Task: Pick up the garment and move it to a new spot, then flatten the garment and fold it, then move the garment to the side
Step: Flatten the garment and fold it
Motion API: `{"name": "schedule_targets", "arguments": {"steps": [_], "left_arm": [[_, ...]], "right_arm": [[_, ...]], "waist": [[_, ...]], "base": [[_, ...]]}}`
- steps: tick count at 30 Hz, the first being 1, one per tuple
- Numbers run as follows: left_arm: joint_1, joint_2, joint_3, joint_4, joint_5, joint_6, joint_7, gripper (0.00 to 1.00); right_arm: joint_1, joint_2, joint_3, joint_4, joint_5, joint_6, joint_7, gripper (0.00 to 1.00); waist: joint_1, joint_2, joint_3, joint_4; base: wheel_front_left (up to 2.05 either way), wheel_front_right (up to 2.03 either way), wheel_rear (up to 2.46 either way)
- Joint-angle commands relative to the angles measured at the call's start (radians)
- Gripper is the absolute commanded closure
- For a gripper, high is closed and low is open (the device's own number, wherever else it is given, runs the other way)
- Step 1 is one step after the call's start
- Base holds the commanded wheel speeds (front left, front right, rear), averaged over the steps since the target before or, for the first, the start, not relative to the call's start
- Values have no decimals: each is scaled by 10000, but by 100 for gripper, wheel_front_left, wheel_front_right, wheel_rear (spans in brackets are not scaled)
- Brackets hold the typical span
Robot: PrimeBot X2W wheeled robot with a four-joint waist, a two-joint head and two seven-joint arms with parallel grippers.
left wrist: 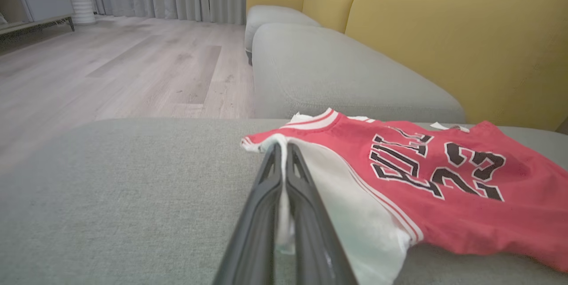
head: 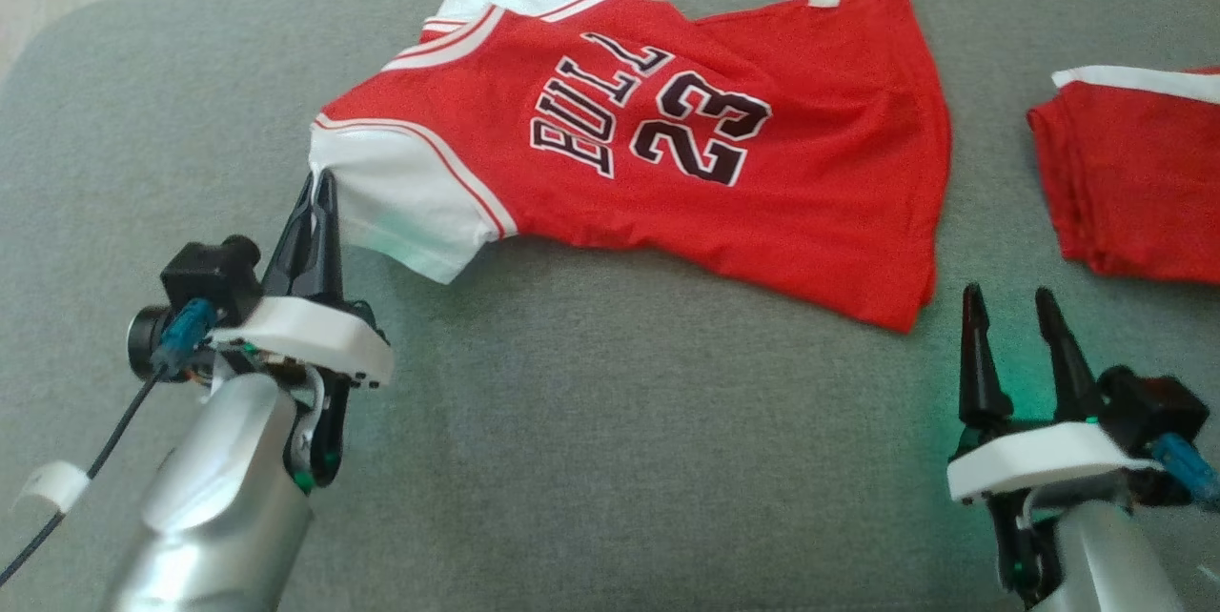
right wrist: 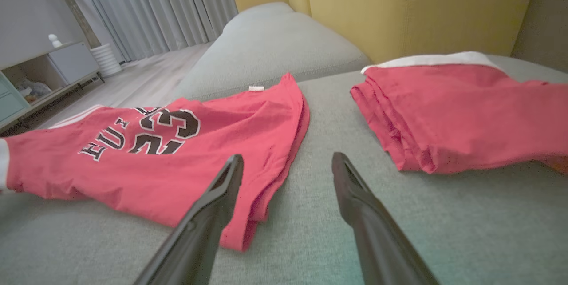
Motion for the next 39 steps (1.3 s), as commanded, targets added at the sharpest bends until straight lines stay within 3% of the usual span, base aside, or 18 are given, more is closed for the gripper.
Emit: {"name": "schedule_targets", "arguments": {"steps": [1,10,23,24,25,30,34,39], "left_arm": [[-108,363,423,-495,-75,75,-123,100],[295,497,360,-2049,-4,366,-85,100],[392,581,249,-2928,-7,528,87,100],[403,583,236,-2938,-9,538,100,100],[417,588,230,-2936,-13,553,110,100],[594,641,298,-2810,-98,675,120,100],[774,660,595,-2794,-416,750,46,100],[759,723,1034,-3063,-828,782,-4,100]], "right_arm": [[-248,-37,182,-63,-79,-7,-51,0],[-1112,-37,581,1748,-57,-7,650,0],[-2091,-37,975,3904,-699,-7,880,0],[-2123,-37,1078,4002,-628,-7,874,55],[-2145,-37,1223,4061,-529,-7,847,100],[-2147,-37,1730,3841,-17,-7,409,100],[-2246,-37,1693,2925,576,-7,77,100],[-2432,-37,1337,1555,382,-7,-22,100]], "waist": [[1,0,0,125],[1,0,131,465],[1,0,236,773],[1,0,209,788],[1,0,173,798],[1,0,-147,714],[1,0,-546,516],[1,0,-939,357]], "base": [[0,0,0],[0,0,0],[0,0,0],[0,0,0],[0,0,0],[0,0,0],[0,0,0],[0,0,0]]}}
